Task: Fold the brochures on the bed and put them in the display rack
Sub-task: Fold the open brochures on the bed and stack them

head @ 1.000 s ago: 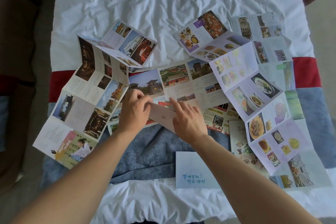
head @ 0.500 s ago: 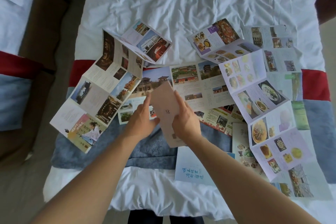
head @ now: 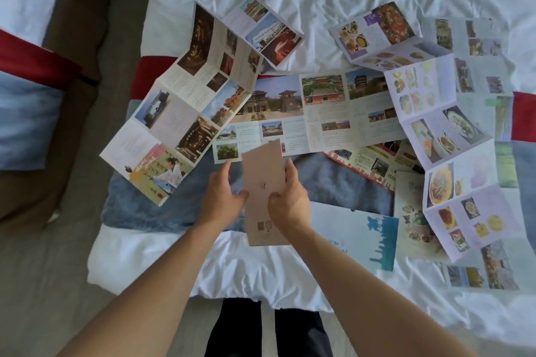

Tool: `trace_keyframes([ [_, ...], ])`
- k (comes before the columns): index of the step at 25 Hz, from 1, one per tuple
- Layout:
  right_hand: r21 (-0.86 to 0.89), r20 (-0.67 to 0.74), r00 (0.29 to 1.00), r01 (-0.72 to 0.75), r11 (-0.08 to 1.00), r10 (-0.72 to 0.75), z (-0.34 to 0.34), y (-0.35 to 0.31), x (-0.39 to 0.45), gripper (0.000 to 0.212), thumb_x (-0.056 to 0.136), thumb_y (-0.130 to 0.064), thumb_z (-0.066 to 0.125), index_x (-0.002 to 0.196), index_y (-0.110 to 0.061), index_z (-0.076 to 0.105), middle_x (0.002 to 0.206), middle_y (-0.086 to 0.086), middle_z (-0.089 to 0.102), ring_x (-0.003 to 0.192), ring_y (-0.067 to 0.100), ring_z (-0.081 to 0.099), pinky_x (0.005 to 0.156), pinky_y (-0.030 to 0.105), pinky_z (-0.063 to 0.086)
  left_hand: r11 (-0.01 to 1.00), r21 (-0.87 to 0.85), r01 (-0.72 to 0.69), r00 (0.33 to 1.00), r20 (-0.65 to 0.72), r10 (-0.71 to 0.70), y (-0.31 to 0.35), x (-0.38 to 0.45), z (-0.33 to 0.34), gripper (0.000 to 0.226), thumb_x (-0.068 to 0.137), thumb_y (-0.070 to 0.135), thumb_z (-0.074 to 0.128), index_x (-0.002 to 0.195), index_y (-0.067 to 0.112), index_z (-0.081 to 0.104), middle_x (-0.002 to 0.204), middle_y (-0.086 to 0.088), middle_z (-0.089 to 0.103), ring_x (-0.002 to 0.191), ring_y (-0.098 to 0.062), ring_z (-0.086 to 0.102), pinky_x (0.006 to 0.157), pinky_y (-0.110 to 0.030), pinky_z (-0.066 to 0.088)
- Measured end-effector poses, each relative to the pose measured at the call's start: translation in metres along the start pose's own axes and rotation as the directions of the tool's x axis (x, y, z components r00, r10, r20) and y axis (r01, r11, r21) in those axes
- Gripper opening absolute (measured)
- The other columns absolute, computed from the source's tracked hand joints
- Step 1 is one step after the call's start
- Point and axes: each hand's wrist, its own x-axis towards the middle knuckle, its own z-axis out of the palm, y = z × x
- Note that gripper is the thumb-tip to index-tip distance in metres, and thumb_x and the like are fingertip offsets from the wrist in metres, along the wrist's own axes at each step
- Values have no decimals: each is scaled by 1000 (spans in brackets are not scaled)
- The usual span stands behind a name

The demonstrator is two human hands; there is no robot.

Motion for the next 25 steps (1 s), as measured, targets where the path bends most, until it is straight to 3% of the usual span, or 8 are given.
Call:
trace_keyframes([
  [3,-111,-29,986,159,981,-163,22,-3,-18,70,86,-11,48,151,-30,28,139,3,55,107,30,63,80,47,55,969,-239,70,990,133,-38,-5,-8,3,48,91,47,64,135,33,51,123,7,61,103,-10,63,85,-36,56],
  [6,-161,25,959,283,946,-282,41,-11,-27,65,84,-11,56,146,-25,41,130,3,55,102,31,64,81,45,54,936,-343,81,986,162,-26,-1,-11,0,36,91,48,64,123,35,57,106,10,70,95,-8,68,76,-27,59],
  [10,-211,19,959,280,936,-283,55,-17,-31,51,89,-36,57,139,-30,47,123,-3,57,104,26,62,80,43,54,985,-169,-25,1000,-5,25,-5,-4,-21,6,91,29,65,95,32,62,89,15,69,84,-3,66,70,-24,54],
  [13,-227,-81,960,243,943,-267,59,-13,-31,59,90,-59,47,141,-32,38,138,-3,45,119,20,49,85,40,50,989,-129,-68,994,-99,55,-15,2,-38,16,89,19,62,80,31,59,75,18,68,71,7,62,50,-10,39],
  [16,-238,-86,984,129,963,-153,62,-4,-26,60,98,-47,47,151,-27,28,155,7,28,134,32,39,101,47,44,991,-114,70,997,20,-68,-31,6,-42,15,87,19,66,78,30,63,72,16,69,68,0,64,51,-15,39],
  [19,-380,23,997,79,922,-76,70,12,-24,65,95,-34,54,152,-30,22,160,9,19,136,36,38,98,49,48,973,-47,227,954,210,-212,-53,4,-30,5,90,27,68,89,29,63,82,10,72,75,-10,70,58,-29,56],
  [22,-545,91,990,138,827,-105,80,33,-26,75,92,-29,58,154,-29,15,164,8,10,146,33,21,110,50,38,971,235,-46,995,93,25,-74,-8,-16,43,86,25,73,124,21,52,117,-1,61,101,-20,65,74,-34,56],
  [25,-672,210,938,344,656,-276,91,50,-27,77,96,-33,53,158,-18,10,167,8,-1,153,29,-5,122,48,17,712,555,-430,901,211,380,-92,-20,-3,89,85,31,73,155,14,20,157,-15,23,146,-33,26,113,-44,36],
])
